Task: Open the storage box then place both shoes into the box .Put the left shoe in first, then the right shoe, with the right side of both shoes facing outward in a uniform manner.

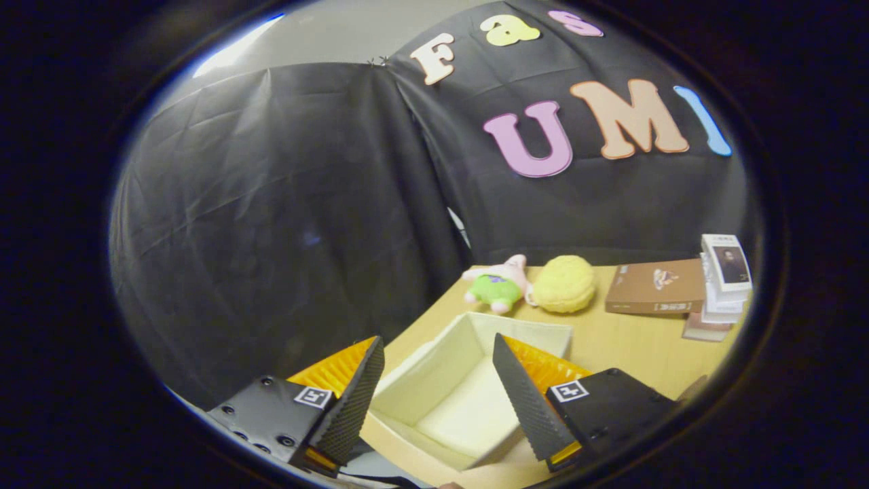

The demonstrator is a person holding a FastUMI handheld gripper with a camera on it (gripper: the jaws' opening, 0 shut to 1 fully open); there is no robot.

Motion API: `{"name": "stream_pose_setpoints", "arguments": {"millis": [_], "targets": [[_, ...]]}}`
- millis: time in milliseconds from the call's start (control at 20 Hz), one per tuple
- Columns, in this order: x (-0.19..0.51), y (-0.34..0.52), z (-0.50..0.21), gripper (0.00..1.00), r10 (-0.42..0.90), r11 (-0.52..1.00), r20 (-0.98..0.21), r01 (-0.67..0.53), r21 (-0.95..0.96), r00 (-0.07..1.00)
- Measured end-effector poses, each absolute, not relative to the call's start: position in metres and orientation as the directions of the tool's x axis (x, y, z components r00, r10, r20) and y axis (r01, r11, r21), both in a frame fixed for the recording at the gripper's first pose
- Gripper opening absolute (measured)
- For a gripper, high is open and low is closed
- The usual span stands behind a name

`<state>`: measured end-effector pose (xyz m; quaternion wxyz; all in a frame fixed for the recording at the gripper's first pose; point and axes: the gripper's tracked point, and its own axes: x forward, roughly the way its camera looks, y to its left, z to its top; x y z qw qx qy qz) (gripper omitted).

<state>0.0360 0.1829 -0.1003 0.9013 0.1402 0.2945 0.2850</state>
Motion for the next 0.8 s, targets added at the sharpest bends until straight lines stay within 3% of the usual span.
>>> {"name": "stream_pose_setpoints", "arguments": {"millis": [450, 800], "targets": [[0.021, 0.057, -0.140, 1.00, 0.443, 0.895, -0.538, -0.320, 0.311, 0.717], [-0.004, -0.007, -0.196, 1.00, 0.360, 0.933, -0.616, -0.281, 0.227, 0.701]]}}
